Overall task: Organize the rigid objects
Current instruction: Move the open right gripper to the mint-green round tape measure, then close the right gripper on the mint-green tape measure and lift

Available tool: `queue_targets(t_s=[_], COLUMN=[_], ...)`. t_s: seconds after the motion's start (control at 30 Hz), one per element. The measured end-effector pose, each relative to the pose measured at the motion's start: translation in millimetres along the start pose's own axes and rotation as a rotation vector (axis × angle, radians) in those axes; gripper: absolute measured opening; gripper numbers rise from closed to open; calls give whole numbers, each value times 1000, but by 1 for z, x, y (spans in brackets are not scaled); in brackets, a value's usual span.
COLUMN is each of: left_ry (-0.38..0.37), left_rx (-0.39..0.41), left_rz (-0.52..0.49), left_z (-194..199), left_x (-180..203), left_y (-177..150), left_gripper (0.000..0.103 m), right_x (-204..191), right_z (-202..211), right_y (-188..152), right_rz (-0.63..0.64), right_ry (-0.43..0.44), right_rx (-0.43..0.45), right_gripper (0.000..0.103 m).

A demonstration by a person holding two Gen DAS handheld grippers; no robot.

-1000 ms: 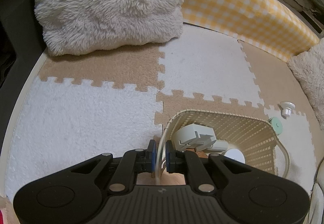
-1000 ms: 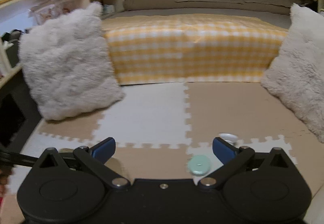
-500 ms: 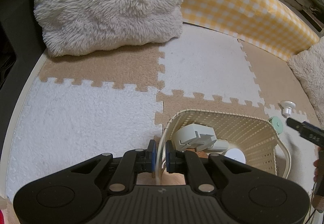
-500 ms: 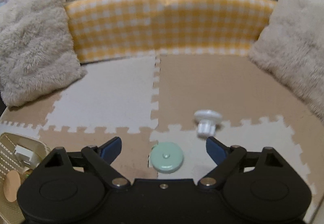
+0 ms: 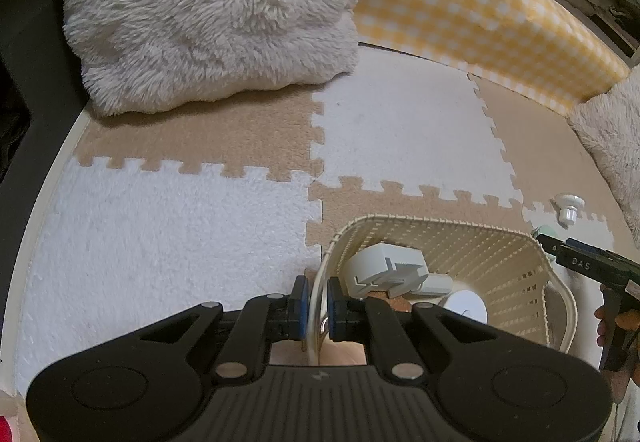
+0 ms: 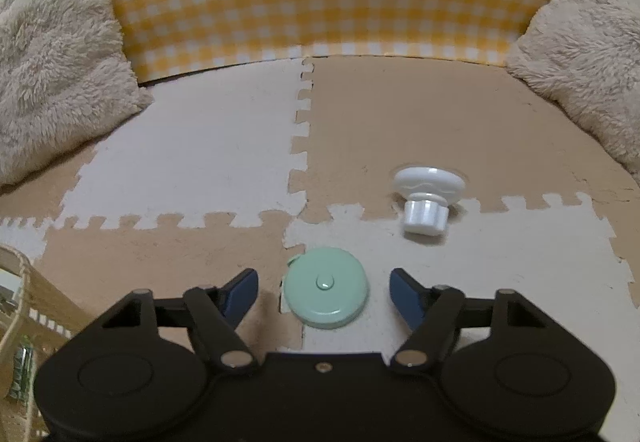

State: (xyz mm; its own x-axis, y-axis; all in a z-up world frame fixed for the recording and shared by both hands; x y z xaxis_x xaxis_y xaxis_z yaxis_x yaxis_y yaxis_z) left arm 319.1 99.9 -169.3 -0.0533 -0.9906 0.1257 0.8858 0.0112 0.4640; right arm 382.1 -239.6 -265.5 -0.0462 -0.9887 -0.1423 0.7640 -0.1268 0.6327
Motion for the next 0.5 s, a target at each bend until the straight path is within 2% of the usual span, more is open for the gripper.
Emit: queue_targets(t_s=[0.07,0.23,0.33,0.5], left_ry=[0,-2,0,-3], left_rx=[0,2,5,5], left_rz=[0,2,1,8], left_z=[0,0,0,-1], left_x=[0,0,0,-1], left_y=[0,1,1,2], left_gripper=[9,9,9,8], right_x=[-1,-6,-5,-8], right_z=[-5,-9,-10,-9], right_y=[-1,-2,-3,-4], right_rz=[11,48,53,76], right_ry=[-5,-13,-28,-42], right_rx=[-13,-15,-14,-13], right_gripper=[59,57,51,50])
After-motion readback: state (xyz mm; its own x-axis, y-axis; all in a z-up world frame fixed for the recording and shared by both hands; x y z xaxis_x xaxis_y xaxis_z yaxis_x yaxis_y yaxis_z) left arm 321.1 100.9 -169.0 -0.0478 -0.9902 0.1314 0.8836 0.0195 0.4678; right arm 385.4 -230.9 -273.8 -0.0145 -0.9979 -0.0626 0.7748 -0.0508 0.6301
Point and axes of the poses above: each gripper's, at about its wrist camera, not at the fingertips, and z roughly against the way its jaws point, x to its right, y to its top, the point moved 10 cm from there along -z, roughly the way its jaws point, and after that the axes turned 2 degrees about -z, right-handed, at the moved point
